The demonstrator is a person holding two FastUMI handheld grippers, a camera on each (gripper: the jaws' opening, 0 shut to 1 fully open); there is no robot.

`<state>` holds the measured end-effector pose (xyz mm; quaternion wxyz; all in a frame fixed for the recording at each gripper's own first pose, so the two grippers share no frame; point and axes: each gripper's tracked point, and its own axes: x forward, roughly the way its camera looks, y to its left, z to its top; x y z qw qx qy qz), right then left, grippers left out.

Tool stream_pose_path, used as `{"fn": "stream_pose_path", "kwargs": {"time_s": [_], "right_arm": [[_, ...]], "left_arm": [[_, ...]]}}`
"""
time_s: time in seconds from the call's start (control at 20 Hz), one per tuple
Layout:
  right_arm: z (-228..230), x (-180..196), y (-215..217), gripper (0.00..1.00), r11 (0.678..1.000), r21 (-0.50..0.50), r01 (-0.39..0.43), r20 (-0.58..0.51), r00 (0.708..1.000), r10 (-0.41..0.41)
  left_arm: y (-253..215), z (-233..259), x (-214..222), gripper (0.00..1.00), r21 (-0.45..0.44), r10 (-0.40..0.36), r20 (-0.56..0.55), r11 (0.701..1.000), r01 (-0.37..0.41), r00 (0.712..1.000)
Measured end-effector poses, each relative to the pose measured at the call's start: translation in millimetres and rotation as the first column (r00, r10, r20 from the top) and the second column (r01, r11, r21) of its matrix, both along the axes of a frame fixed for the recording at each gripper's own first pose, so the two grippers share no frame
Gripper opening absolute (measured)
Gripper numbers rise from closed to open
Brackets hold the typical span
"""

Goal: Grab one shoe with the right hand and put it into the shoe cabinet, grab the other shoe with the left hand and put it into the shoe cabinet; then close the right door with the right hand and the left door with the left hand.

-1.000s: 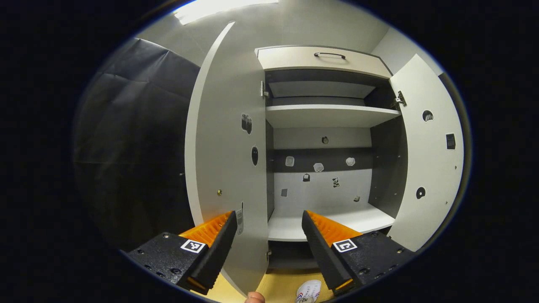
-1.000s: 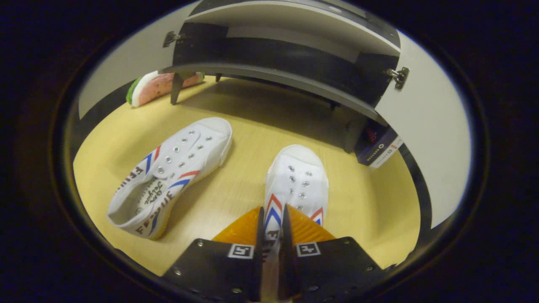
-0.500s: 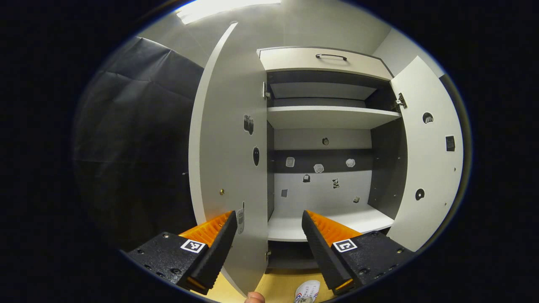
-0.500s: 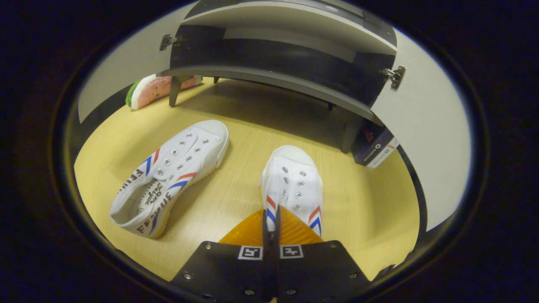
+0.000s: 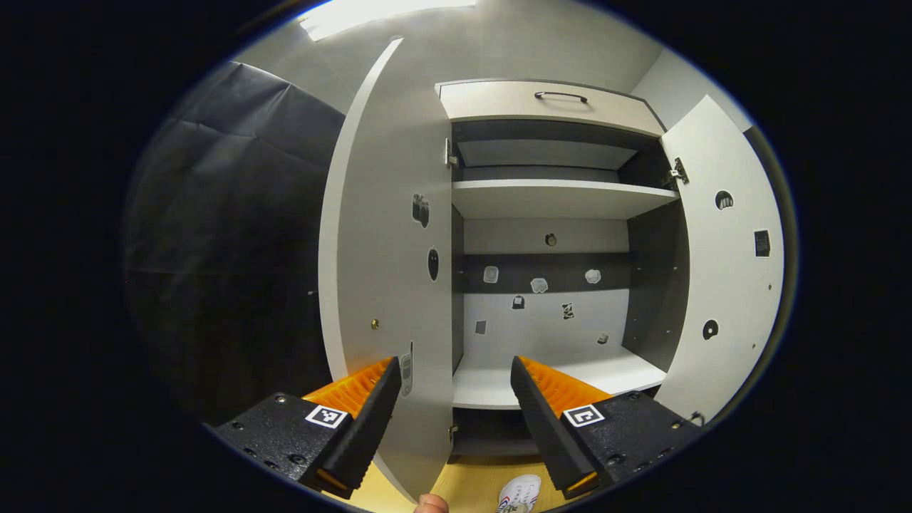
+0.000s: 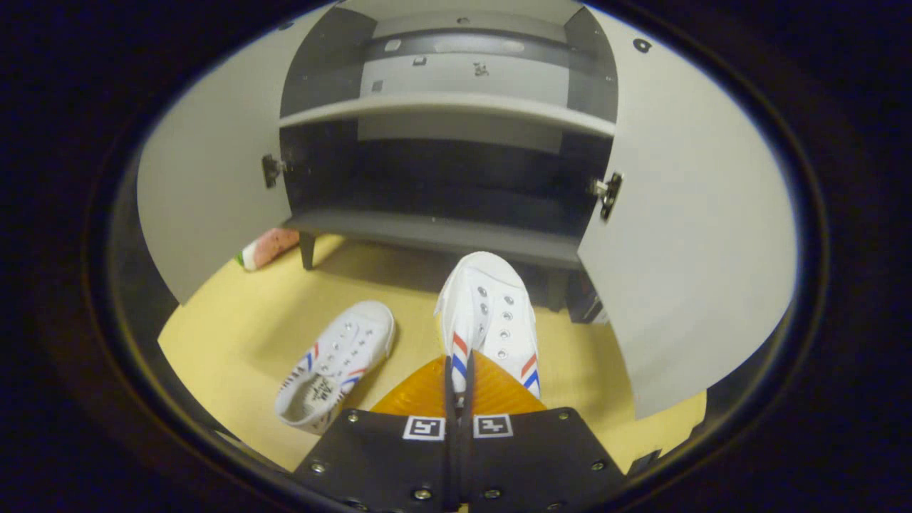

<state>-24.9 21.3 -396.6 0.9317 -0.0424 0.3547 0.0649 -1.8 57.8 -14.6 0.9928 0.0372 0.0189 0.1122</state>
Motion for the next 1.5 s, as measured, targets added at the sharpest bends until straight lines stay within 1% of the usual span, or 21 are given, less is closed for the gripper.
{"fn": "stream_pose_path", "kwargs": {"time_s": [0.15, 0.3, 0.45, 0.6, 0.65, 0.9, 1.0, 1.05, 1.25, 1.3, 1.5], "right_arm": [[62, 26, 8, 0.00, 0.999, 0.044, 0.004, 0.132, 0.991, -0.010], [119, 59, 16, 0.00, 0.997, 0.074, -0.003, 0.246, 0.969, -0.016], [160, 96, 25, 0.00, 0.994, 0.108, -0.011, 0.335, 0.942, -0.026], [191, 143, 27, 0.00, 0.997, 0.073, -0.027, 0.409, 0.912, -0.005], [199, 160, 29, 0.00, 0.997, 0.073, -0.032, 0.424, 0.906, -0.002], [220, 240, 34, 0.00, 0.998, 0.058, -0.018, 0.462, 0.887, -0.011], [220, 265, 37, 0.00, 0.998, 0.056, -0.009, 0.463, 0.886, -0.018], [217, 274, 37, 0.00, 0.999, 0.051, -0.003, 0.457, 0.889, -0.021], [195, 298, 39, 0.00, 0.999, 0.047, 0.019, 0.411, 0.911, -0.036], [191, 299, 37, 0.00, 0.998, 0.052, 0.020, 0.396, 0.917, -0.039], [178, 303, 37, 0.00, 0.999, 0.044, 0.031, 0.376, 0.925, -0.045]], "left_arm": [[0, -1, -1, 0.94, -0.004, 0.001, -0.001, 1.000, -0.001, 1.000], [0, -2, -1, 0.94, -0.008, 0.001, -0.002, 1.000, -0.001, 1.000], [1, -2, -2, 0.94, -0.015, 0.003, 0.004, 1.000, -0.003, 1.000], [1, -1, -2, 0.93, -0.017, 0.006, 0.007, 1.000, -0.005, 1.000], [1, -2, -2, 0.94, -0.016, 0.008, 0.006, 1.000, -0.008, 1.000], [2, -1, 0, 0.94, -0.017, 0.026, 0.012, 1.000, -0.026, 1.000], [3, -1, 0, 0.93, -0.017, 0.036, 0.013, 0.999, -0.035, 0.999], [3, -1, 0, 0.94, -0.017, 0.040, 0.014, 0.999, -0.040, 0.999], [4, -1, 1, 0.94, -0.018, 0.052, 0.020, 0.999, -0.052, 0.998], [4, 0, 1, 0.94, -0.016, 0.055, 0.020, 0.998, -0.054, 0.998], [4, 0, 2, 0.94, -0.008, 0.058, 0.020, 0.998, -0.057, 0.998]]}}
